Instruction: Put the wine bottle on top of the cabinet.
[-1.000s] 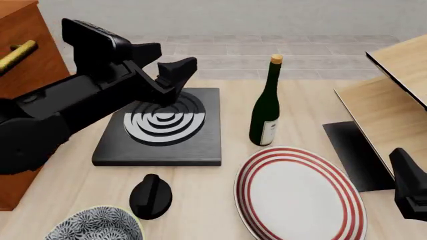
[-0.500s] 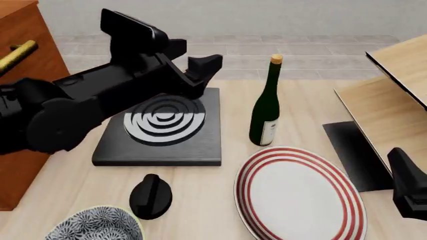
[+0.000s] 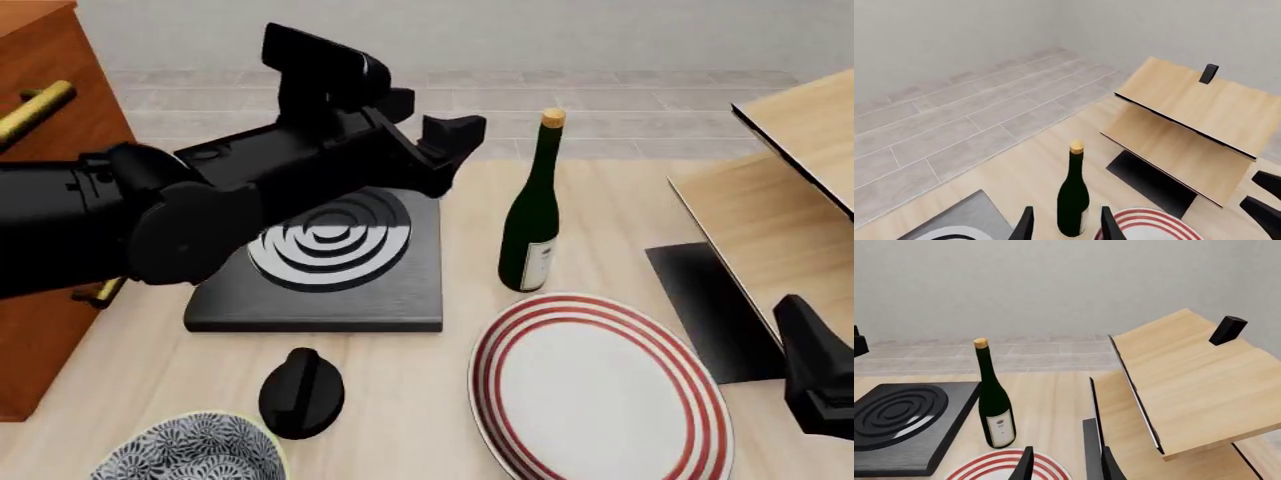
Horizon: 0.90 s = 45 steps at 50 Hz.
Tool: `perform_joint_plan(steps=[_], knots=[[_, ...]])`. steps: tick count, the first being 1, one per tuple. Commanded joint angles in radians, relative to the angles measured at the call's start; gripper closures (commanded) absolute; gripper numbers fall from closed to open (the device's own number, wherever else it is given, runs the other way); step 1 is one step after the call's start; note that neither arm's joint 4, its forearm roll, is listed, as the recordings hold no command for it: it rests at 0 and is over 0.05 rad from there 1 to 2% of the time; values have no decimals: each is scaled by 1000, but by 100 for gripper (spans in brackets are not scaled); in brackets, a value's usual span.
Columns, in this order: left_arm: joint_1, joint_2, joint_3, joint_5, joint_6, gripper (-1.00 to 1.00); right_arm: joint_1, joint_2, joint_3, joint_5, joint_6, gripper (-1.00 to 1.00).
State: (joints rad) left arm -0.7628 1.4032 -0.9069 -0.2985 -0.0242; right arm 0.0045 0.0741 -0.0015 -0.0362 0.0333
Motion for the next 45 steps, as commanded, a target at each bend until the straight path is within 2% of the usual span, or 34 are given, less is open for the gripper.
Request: perform_joint_plan(steps=[1, 9, 21, 24, 45], knots=[[-14, 42, -36, 12, -14, -100, 0, 3, 0, -2, 1, -100], [-19, 84, -73, 24, 19, -100, 1, 4, 0, -2, 1, -100], [-32, 167, -157, 52, 28, -100, 2, 4, 0, -3, 2, -100], [-32, 196, -213, 81, 17, -100, 1, 6, 0, -4, 3, -100], [-54, 279, -290, 97, 38, -100, 3, 12, 0, -7, 3, -100]])
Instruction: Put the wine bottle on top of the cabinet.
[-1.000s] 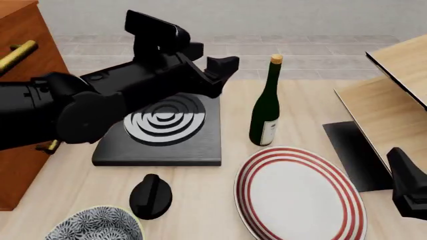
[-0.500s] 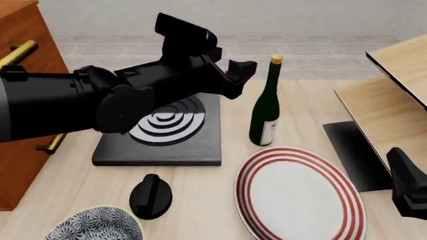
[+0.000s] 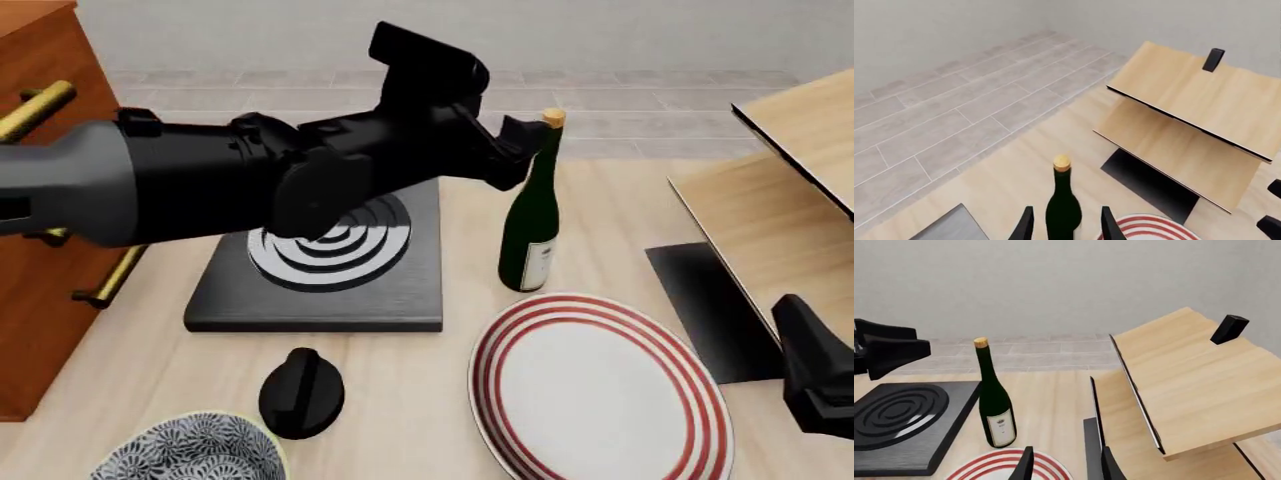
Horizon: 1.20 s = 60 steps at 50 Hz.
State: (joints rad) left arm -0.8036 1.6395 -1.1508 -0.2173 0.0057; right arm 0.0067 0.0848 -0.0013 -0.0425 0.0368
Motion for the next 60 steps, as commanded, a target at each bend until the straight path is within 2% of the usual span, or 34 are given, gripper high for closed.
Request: perform_joint_plan(steps=[1, 6, 8, 13, 60], knots=[[-13, 46, -50, 18, 7, -100, 1, 1, 0, -1, 0, -100], [-28, 83, -87, 40, 10, -100, 1, 0, 0, 0, -1, -100], [-30, 99, -110, 50, 37, -100, 1, 2, 0, -1, -1, -100], [-30, 122, -148, 67, 32, -100, 2, 9, 0, -5, -2, -100], [0, 271, -311, 121, 66, -100, 2, 31, 0, -18, 4, -100]])
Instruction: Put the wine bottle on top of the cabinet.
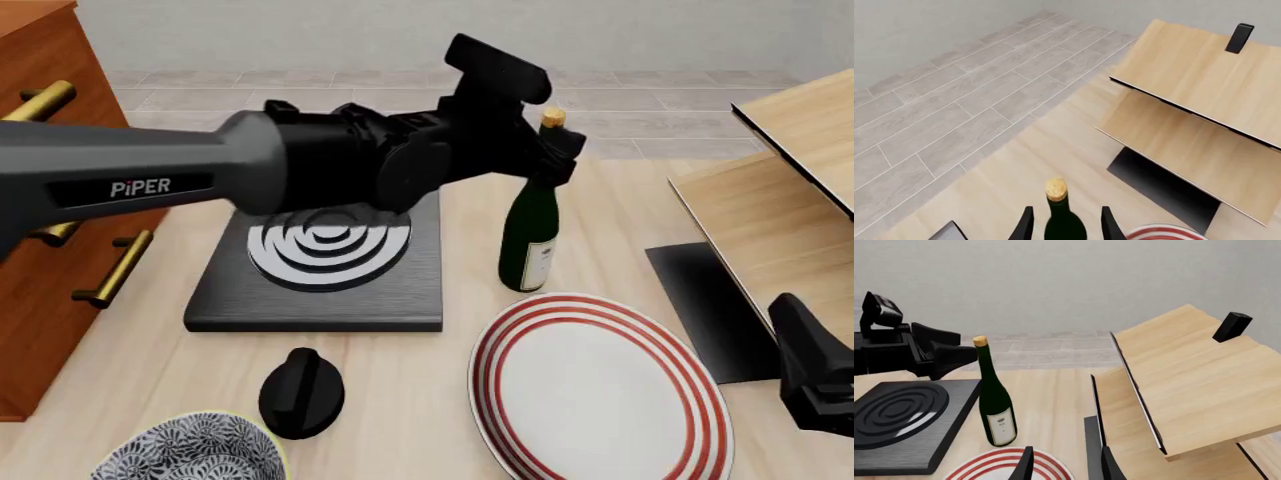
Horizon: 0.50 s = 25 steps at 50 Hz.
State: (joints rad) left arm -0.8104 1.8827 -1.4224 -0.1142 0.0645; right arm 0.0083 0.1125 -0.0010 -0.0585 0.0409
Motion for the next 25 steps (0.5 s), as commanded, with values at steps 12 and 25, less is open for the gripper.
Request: perform_joint_plan(steps=[12, 25], knots=[[30, 76, -67, 1, -8, -100, 0, 2, 0, -1, 1, -100], [47, 140, -105, -13, -17, -100, 0, 4, 0, -2, 1, -100]])
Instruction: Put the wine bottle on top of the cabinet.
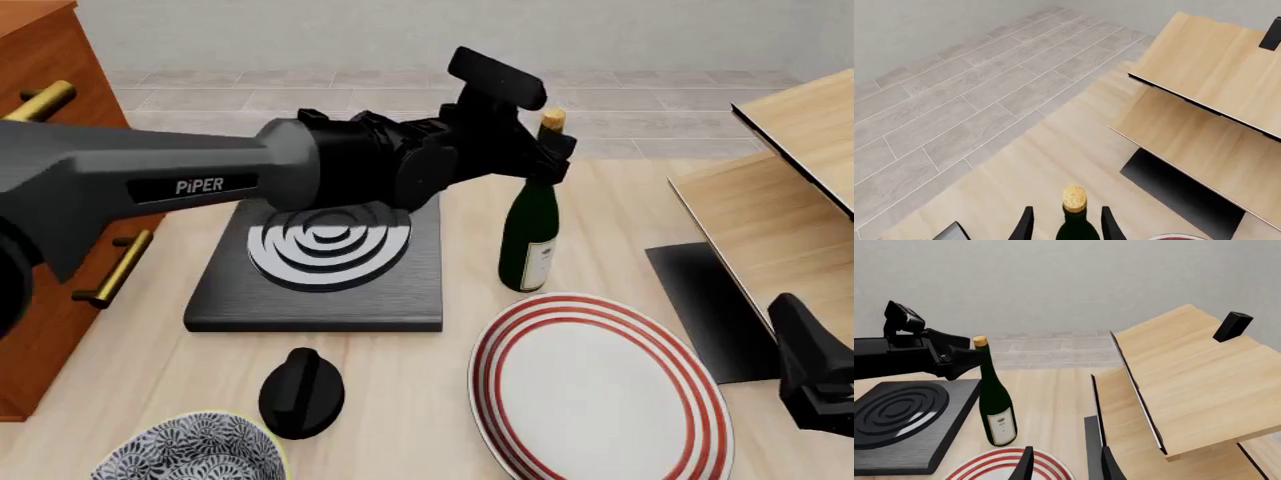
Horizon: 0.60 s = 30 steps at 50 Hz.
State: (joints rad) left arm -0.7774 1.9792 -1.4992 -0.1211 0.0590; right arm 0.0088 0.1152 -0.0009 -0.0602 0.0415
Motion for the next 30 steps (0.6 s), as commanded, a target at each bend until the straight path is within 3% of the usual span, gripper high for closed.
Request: perform_joint_plan(steps=[1, 30], knots=[[13, 48, -27, -9, -11, -100, 0, 1, 0, -1, 1, -100], [-12, 81, -31, -19, -6, -100, 0, -6, 0, 3, 1, -100]])
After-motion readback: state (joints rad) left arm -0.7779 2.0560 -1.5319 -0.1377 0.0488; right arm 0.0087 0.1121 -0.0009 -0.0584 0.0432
